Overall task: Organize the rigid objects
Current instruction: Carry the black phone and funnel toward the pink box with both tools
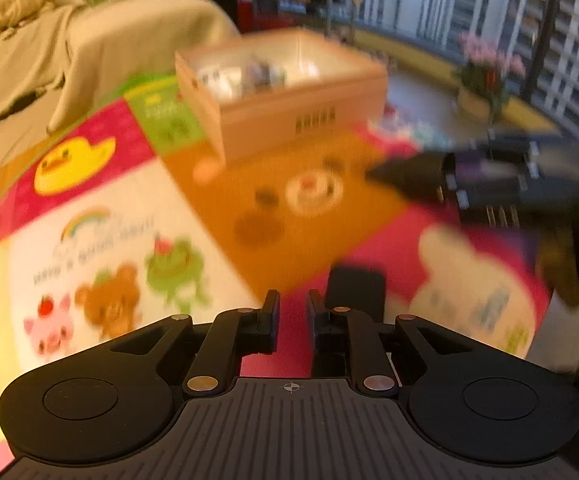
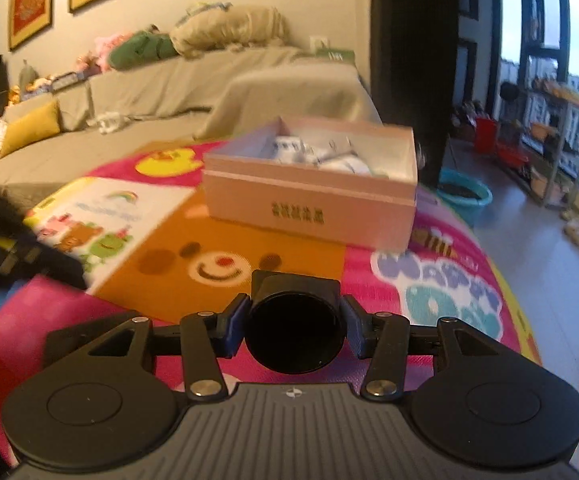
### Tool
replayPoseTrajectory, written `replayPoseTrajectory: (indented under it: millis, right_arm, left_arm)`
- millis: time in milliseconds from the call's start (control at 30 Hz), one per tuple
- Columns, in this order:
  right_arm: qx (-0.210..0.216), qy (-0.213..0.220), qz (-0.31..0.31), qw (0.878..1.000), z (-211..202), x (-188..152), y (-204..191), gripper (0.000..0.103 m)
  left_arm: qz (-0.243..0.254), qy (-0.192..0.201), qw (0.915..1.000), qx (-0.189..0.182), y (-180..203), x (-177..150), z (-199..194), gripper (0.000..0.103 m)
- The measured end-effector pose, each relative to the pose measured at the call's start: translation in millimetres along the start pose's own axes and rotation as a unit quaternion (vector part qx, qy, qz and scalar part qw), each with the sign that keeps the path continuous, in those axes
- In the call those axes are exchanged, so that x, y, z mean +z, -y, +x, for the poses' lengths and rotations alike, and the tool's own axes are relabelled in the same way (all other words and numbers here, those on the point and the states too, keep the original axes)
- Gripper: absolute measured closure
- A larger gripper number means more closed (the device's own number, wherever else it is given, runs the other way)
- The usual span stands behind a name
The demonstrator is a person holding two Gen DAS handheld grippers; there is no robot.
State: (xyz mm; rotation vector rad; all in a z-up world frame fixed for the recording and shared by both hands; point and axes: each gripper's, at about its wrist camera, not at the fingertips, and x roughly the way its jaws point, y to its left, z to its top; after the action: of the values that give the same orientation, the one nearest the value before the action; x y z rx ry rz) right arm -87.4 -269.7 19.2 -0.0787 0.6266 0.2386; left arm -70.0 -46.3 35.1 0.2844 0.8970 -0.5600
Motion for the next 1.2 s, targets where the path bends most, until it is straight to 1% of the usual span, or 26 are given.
replayPoseTrajectory:
  millis: [67,133,167,200,267,333,367,400,433,500,533,567,600,633,700,767,833,867,900,933,967,1000,1067,1167,1200]
  right_arm:
    - [-0.002,-0.017,0.018,1.000,10.5,-1.9,4.1,0.048]
    - [0.000,-0.027,0.031,0.999,15.1,-2.3,8.6,0.046]
    - [0.001,-0.025,0.039,0.999,14.7,-2.5,11.2,0.040]
    - [0.000,-0.023,0.044,0.999,14.4,-3.9,12.7,0.037]
    - [0.002,-0.024,0.053,0.998,14.9,-5.1,14.9,0.034]
    - [0.002,-0.027,0.052,0.998,15.8,-5.2,14.5,0.034]
    - [0.001,-0.028,0.050,0.998,16.3,-5.2,13.6,0.033]
    - [0.001,-0.029,0.047,0.998,16.8,-4.8,13.0,0.032]
    - [0.001,-0.029,0.044,0.999,17.0,-5.1,11.9,0.032]
    - [0.001,-0.030,0.042,0.999,17.6,-4.1,11.4,0.032]
    - [0.002,-0.031,0.042,0.999,17.9,-4.0,11.5,0.031]
    - [0.003,-0.032,0.042,0.999,18.2,-4.0,11.5,0.031]
    - [0.003,-0.032,0.043,0.999,18.4,-3.8,11.6,0.030]
    - [0.004,-0.032,0.043,0.999,18.5,-4.0,11.7,0.030]
    - [0.005,-0.033,0.043,0.999,18.9,-4.1,11.8,0.029]
    - [0.006,-0.033,0.043,0.999,19.3,-3.9,12.0,0.029]
    - [0.005,-0.033,0.043,0.998,19.6,-3.4,12.2,0.029]
    - [0.004,-0.033,0.043,0.999,19.6,-3.4,12.1,0.029]
    - [0.003,-0.033,0.042,0.999,19.3,-3.7,11.9,0.029]
    - [0.002,-0.033,0.042,0.999,19.4,-3.8,11.7,0.029]
    - [-0.001,-0.033,0.041,0.999,19.5,-3.8,11.2,0.029]
    - [-0.004,-0.033,0.039,0.999,19.6,-3.9,10.4,0.029]
    - [-0.012,-0.034,0.032,0.999,20.0,-4.2,7.5,0.029]
    - [-0.030,-0.035,0.019,0.999,20.8,-5.0,1.0,0.029]
    - [-0.034,-0.036,0.014,0.999,21.1,-5.3,-1.0,0.029]
  left_arm:
    - [0.009,-0.016,0.9998,0.004,-3.1,-6.4,-1.2,0.086]
    - [0.015,-0.029,0.9995,0.005,-11.3,-14.0,-5.6,0.086]
    - [0.018,-0.040,0.9990,0.005,-14.4,-18.5,-5.8,0.086]
    - [0.022,-0.050,0.9985,0.004,-16.1,-23.1,-6.6,0.086]
    - [0.027,-0.044,0.9987,-0.008,-18.0,-28.2,-9.3,0.086]
    - [0.023,-0.045,0.9983,-0.029,-17.9,-28.5,-9.7,0.083]
    - [0.028,-0.045,0.9979,-0.038,-17.7,-28.6,-9.2,0.076]
    - [0.034,-0.046,0.9973,-0.046,-16.4,-27.8,-9.1,0.067]
    - [0.038,-0.048,0.9966,-0.055,-15.6,-27.3,-8.5,0.062]
    - [0.047,-0.053,0.9945,-0.077,-10.7,-26.6,-7.6,0.034]
    - [0.055,-0.056,0.9934,-0.084,-6.5,-27.2,-6.5,0.027]
    - [0.064,-0.059,0.9920,-0.091,-1.3,-27.4,-4.0,0.014]
    - [0.070,-0.062,0.9910,-0.096,4.0,-27.6,-1.9,0.005]
    - [0.074,-0.062,0.9905,-0.097,9.4,-27.9,0.6,0.003]
    - [0.078,-0.053,0.9914,-0.091,17.1,-25.4,2.8,0.003]
    - [0.054,-0.032,0.9930,-0.100,19.0,-19.4,4.4,0.004]
    - [0.037,-0.015,0.9951,-0.090,22.2,-14.1,8.2,0.005]
    - [0.038,-0.011,0.9962,-0.078,25.6,-12.4,11.3,0.010]
    - [0.045,-0.005,0.9967,-0.067,29.5,-11.9,13.5,0.019]
    - [0.059,0.006,0.9968,-0.053,33.5,-11.7,14.1,0.023]
    - [0.071,0.017,0.9963,-0.045,36.5,-12.0,13.9,0.033]
    - [0.071,0.025,0.9960,-0.047,37.0,-12.0,13.4,0.042]
    - [0.055,0.038,0.9966,-0.047,34.4,-13.8,12.6,0.046]
    - [0.033,0.056,0.9967,-0.049,31.8,-19.7,11.3,0.046]
    - [0.034,0.058,0.9966,-0.048,32.6,-21.6,10.1,0.045]
